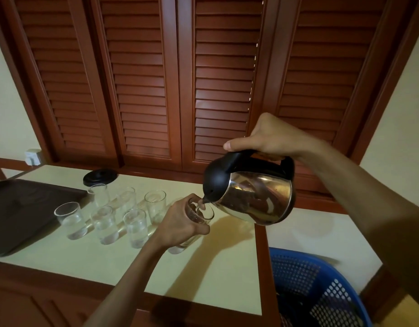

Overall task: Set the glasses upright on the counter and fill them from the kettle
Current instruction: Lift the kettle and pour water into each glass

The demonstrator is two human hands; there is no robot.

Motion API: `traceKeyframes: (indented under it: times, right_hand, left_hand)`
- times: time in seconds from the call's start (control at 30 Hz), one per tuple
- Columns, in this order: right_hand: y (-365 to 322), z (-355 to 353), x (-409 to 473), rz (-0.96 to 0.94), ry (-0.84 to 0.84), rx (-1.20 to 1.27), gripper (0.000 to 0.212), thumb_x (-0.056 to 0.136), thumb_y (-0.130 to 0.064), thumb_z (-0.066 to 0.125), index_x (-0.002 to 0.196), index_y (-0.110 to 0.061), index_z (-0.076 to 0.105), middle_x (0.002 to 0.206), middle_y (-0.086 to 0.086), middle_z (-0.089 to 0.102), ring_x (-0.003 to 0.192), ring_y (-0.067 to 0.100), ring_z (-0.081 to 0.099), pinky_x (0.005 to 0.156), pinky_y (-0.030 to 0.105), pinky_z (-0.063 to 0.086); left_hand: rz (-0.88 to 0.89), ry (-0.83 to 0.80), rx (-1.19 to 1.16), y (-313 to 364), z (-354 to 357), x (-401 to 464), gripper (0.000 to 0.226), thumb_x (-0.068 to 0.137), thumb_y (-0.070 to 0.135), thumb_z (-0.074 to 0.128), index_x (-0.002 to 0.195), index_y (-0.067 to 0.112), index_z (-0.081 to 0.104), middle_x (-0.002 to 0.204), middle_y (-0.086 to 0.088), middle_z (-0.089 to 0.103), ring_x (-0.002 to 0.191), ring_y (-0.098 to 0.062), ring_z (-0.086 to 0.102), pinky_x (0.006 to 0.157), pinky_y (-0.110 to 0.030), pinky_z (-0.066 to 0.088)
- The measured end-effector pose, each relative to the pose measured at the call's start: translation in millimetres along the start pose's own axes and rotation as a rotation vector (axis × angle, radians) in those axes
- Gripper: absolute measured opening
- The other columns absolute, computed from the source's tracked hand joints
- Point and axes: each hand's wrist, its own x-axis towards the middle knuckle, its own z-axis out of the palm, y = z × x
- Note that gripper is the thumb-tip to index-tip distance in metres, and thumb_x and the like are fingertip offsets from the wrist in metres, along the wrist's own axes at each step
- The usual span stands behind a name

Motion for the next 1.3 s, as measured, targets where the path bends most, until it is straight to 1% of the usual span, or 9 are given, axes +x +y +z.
traceKeyframes:
  times: [0.07, 0.17, 0.33, 0.5, 0.57, 0.77, 1.0, 1.2, 1.3]
  right_hand:
    - [-3.0, 0.6, 0.5, -0.004, -0.011, -0.02, 0.066, 0.076, -0.055, 0.083, 0.036, -0.021, 0.043, 0.038, -0.01, 0.03, 0.033, 0.008, 0.029, 0.048, 0.029, 0.026]
    - [-9.4, 0.7, 0.5, 0.013, -0.023, -0.057, 0.069, 0.077, -0.056, 0.082, 0.029, -0.02, 0.047, 0.036, -0.011, 0.033, 0.032, 0.006, 0.031, 0.045, 0.026, 0.028]
    - [-17.3, -2.4, -2.3, 0.03, -0.056, -0.074, 0.065, 0.076, -0.057, 0.082, 0.031, -0.02, 0.053, 0.038, -0.005, 0.04, 0.032, 0.011, 0.036, 0.041, 0.023, 0.031]
    - [-24.2, -4.8, -5.4, 0.052, -0.064, -0.083, 0.063, 0.074, -0.059, 0.081, 0.033, -0.019, 0.054, 0.04, -0.002, 0.042, 0.034, 0.013, 0.038, 0.045, 0.027, 0.032]
    - [-26.7, -5.8, -5.7, 0.061, -0.061, -0.087, 0.063, 0.072, -0.06, 0.081, 0.034, -0.018, 0.053, 0.04, -0.001, 0.043, 0.034, 0.014, 0.038, 0.046, 0.027, 0.033]
    - [-33.1, -10.9, -8.3, 0.064, -0.065, -0.094, 0.056, 0.077, -0.057, 0.081, 0.047, -0.018, 0.054, 0.041, -0.001, 0.042, 0.033, 0.014, 0.037, 0.04, 0.024, 0.032]
    - [-39.0, -16.9, -10.5, 0.066, -0.054, -0.105, 0.059, 0.078, -0.055, 0.081, 0.042, -0.019, 0.052, 0.039, -0.001, 0.042, 0.033, 0.016, 0.037, 0.042, 0.025, 0.031]
    - [-44.1, -22.8, -11.9, 0.068, -0.038, -0.126, 0.055, 0.077, -0.056, 0.081, 0.048, -0.018, 0.054, 0.042, -0.001, 0.043, 0.035, 0.015, 0.037, 0.044, 0.027, 0.032]
    - [-46.4, -25.9, -13.2, 0.063, -0.03, -0.132, 0.055, 0.08, -0.053, 0.08, 0.05, -0.016, 0.053, 0.041, -0.001, 0.042, 0.034, 0.015, 0.037, 0.044, 0.026, 0.031]
  left_hand:
    - [-0.007, -0.001, -0.009, -1.2, 2.9, -2.9, 0.043, 0.054, 0.006, 0.082, 0.092, 0.015, 0.063, 0.069, 0.006, 0.068, 0.064, -0.01, 0.061, 0.067, -0.031, 0.05]
    - [-0.024, 0.008, -0.027, -2.9, 5.6, -5.6, 0.043, 0.055, 0.007, 0.081, 0.093, 0.014, 0.063, 0.068, 0.007, 0.068, 0.063, -0.009, 0.061, 0.068, -0.028, 0.05]
    - [-0.049, 0.023, -0.072, -8.3, 5.8, -9.7, 0.042, 0.054, 0.008, 0.08, 0.092, 0.014, 0.063, 0.069, 0.007, 0.068, 0.065, -0.011, 0.06, 0.071, -0.033, 0.05]
    - [-0.066, 0.032, -0.08, -11.7, 1.8, -13.9, 0.041, 0.06, -0.001, 0.081, 0.095, 0.014, 0.064, 0.078, -0.013, 0.071, 0.068, -0.015, 0.063, 0.072, -0.034, 0.052]
    - [-0.061, 0.029, -0.067, -12.0, 0.0, -15.1, 0.041, 0.062, -0.002, 0.081, 0.094, 0.015, 0.064, 0.083, -0.016, 0.072, 0.069, -0.015, 0.063, 0.072, -0.034, 0.052]
    - [-0.065, 0.035, -0.064, -10.5, -0.9, -18.0, 0.044, 0.053, 0.009, 0.08, 0.092, 0.018, 0.064, 0.084, -0.014, 0.074, 0.069, -0.015, 0.065, 0.073, -0.035, 0.053]
    - [-0.06, 0.028, -0.073, -10.8, -2.0, -23.0, 0.042, 0.06, -0.003, 0.081, 0.096, 0.01, 0.064, 0.084, -0.017, 0.073, 0.068, -0.012, 0.064, 0.07, -0.031, 0.052]
    - [-0.056, 0.032, -0.06, -11.3, -2.6, -23.6, 0.041, 0.062, -0.005, 0.08, 0.097, 0.01, 0.063, 0.074, -0.002, 0.071, 0.065, -0.012, 0.063, 0.066, -0.026, 0.052]
    - [-0.046, 0.027, -0.055, -11.0, -3.4, -24.6, 0.041, 0.063, -0.005, 0.08, 0.098, 0.009, 0.063, 0.075, -0.004, 0.071, 0.064, -0.012, 0.063, 0.066, -0.026, 0.052]
